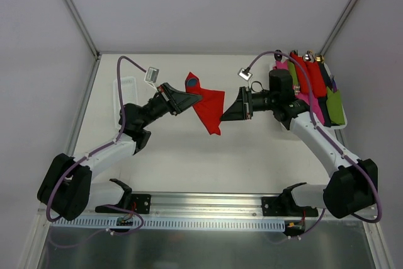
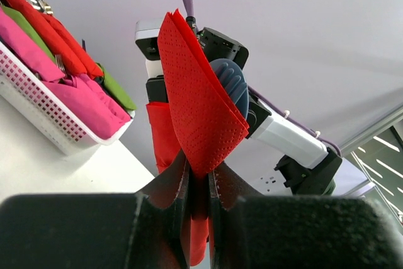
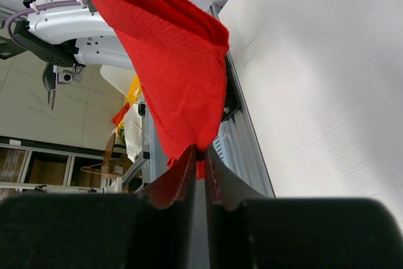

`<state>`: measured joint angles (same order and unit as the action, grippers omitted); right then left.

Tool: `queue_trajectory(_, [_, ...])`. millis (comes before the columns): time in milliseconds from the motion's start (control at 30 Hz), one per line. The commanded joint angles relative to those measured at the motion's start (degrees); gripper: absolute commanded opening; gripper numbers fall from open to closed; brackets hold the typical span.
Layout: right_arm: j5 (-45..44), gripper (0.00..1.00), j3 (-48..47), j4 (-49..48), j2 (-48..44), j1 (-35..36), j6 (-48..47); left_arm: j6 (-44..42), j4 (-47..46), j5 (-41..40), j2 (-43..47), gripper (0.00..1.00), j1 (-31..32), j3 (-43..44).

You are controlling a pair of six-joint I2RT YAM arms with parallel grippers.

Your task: Place the utensils on the paper napkin and roll it up

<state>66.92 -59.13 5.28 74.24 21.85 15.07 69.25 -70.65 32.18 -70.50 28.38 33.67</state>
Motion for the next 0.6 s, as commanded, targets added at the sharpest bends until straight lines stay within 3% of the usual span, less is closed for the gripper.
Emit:
queue_trajectory(0, [1.47, 0.11, -0.19, -3.96, -1.99, -0.31, 1.98, -0.79, -8.10, -1.16, 2.12, 0.00, -0.61, 1.57])
queue_trajectory(100, [-1.08, 0.13, -0.46, -3.70, -3.65, -2.94, 1.89, -1.22, -6.43, -1.95, 3.08, 0.00, -0.96, 0.96])
queue_trajectory(233, [-11.34, 0.22, -6.33, 11.36, -9.45, -5.32, -12.55, -2.98, -0.82, -3.00, 4.58, 0.00, -1.49, 0.87])
queue_trajectory(300, [-17.24, 0.27, -11.15, 15.45, -11.22, -5.24, -14.54, -4.30, 2.87, -3.70, 5.45, 0.00, -1.49, 1.13])
queue_trajectory(500, [-21.74, 0.59, -17.67, 18.45, -9.21, -3.05, -18.41, -4.83, 5.97, -3.80, 5.46, 0.00, -1.40, 1.57])
queue_trajectory(567, [-23.05, 0.63, -19.52, 18.80, -8.67, -0.24, -19.55, -4.57, 6.14, -3.80, 5.29, 0.00, -1.49, 1.57])
